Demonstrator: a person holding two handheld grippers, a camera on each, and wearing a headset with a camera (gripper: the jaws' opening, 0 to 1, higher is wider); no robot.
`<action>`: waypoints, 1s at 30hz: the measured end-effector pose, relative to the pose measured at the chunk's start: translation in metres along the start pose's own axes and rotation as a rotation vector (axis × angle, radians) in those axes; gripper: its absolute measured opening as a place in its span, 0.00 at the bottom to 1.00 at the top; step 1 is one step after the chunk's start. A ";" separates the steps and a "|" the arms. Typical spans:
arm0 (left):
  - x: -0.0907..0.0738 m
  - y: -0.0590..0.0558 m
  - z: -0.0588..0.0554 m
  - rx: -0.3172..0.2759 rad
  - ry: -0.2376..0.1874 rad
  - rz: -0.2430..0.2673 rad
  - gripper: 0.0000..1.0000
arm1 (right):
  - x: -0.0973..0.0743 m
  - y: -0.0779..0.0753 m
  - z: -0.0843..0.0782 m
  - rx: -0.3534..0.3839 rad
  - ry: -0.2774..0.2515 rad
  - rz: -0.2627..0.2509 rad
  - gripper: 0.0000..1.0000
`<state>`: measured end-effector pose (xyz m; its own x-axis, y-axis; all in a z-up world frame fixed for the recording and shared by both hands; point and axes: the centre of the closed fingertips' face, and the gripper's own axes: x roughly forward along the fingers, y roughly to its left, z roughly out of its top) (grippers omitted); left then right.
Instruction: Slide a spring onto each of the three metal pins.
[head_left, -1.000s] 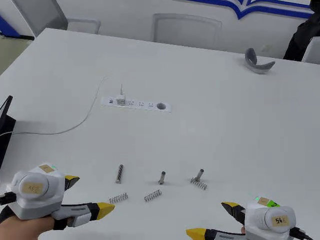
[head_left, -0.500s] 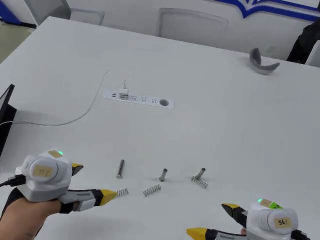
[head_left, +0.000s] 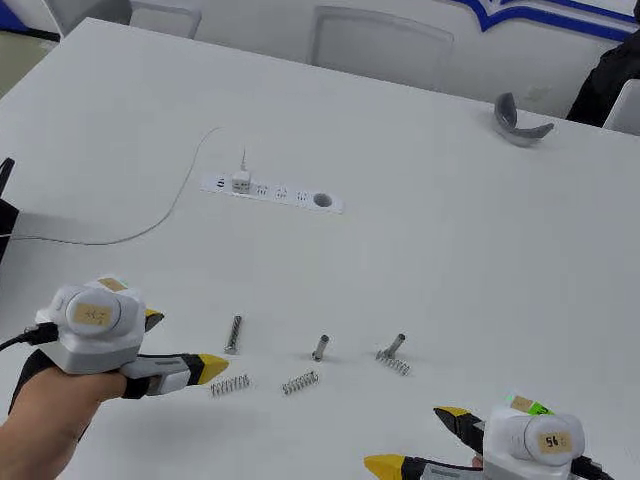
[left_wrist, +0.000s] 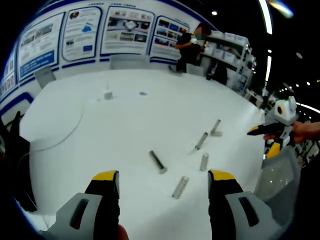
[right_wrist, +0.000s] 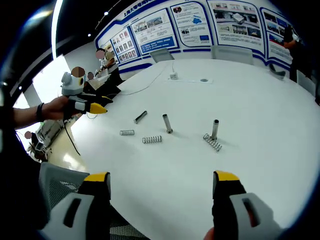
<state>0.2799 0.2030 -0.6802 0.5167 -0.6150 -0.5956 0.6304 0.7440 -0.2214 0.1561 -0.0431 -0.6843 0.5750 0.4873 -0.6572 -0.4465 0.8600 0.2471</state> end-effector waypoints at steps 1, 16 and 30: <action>0.001 0.000 0.000 -0.002 0.001 0.001 0.73 | 0.000 0.000 0.000 0.000 0.000 -0.001 0.85; 0.032 0.001 0.006 -0.031 0.015 0.005 0.68 | 0.001 -0.003 -0.002 0.006 0.004 0.001 0.85; 0.062 0.002 0.004 -0.061 0.042 0.002 0.64 | 0.004 0.000 0.000 0.018 -0.003 0.008 0.85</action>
<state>0.3151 0.1658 -0.7147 0.4921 -0.6033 -0.6276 0.5924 0.7603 -0.2664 0.1581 -0.0417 -0.6872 0.5737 0.4946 -0.6528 -0.4385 0.8587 0.2653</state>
